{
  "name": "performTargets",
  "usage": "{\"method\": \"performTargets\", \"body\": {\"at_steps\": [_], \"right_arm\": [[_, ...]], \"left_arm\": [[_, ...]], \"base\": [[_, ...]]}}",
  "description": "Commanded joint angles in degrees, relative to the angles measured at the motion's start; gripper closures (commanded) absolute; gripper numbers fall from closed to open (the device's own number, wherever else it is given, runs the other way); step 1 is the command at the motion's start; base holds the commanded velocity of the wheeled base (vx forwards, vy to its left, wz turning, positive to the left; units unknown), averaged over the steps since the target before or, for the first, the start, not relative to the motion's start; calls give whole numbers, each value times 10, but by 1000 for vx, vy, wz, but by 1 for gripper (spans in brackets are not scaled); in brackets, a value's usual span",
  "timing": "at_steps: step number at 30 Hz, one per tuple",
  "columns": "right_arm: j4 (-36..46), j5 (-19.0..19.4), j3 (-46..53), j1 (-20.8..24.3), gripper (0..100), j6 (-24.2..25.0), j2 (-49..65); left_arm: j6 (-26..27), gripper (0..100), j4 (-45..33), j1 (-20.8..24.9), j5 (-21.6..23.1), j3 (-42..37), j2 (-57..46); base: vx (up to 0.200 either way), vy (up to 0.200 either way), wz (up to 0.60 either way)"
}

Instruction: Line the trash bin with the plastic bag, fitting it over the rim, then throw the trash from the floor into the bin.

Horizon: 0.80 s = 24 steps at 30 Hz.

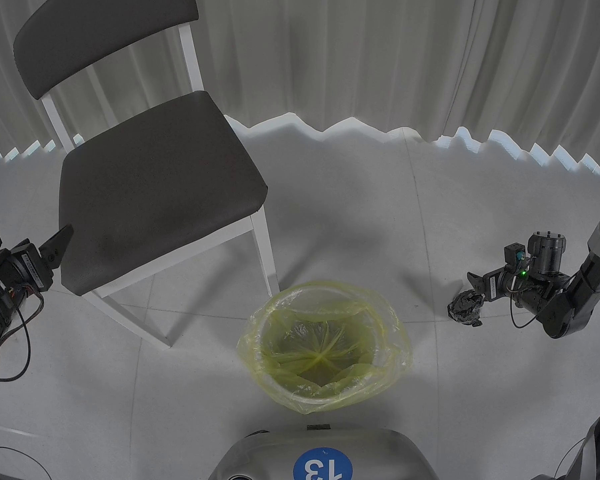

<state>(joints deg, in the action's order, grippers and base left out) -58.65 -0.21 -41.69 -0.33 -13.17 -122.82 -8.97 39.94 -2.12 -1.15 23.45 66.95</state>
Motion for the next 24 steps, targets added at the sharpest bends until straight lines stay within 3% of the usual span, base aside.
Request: {"method": "performTargets", "body": {"at_steps": [1, 24], "right_arm": [[0, 0, -5, -1, 0, 0, -31], [-27, 0, -87, -5, 0, 12, -183]], "left_arm": [[0, 0, 1, -3, 0, -4, -9], [20, 0, 8, -18, 4, -22, -13]], "base": [[0, 0, 0], [0, 0, 0]]}}
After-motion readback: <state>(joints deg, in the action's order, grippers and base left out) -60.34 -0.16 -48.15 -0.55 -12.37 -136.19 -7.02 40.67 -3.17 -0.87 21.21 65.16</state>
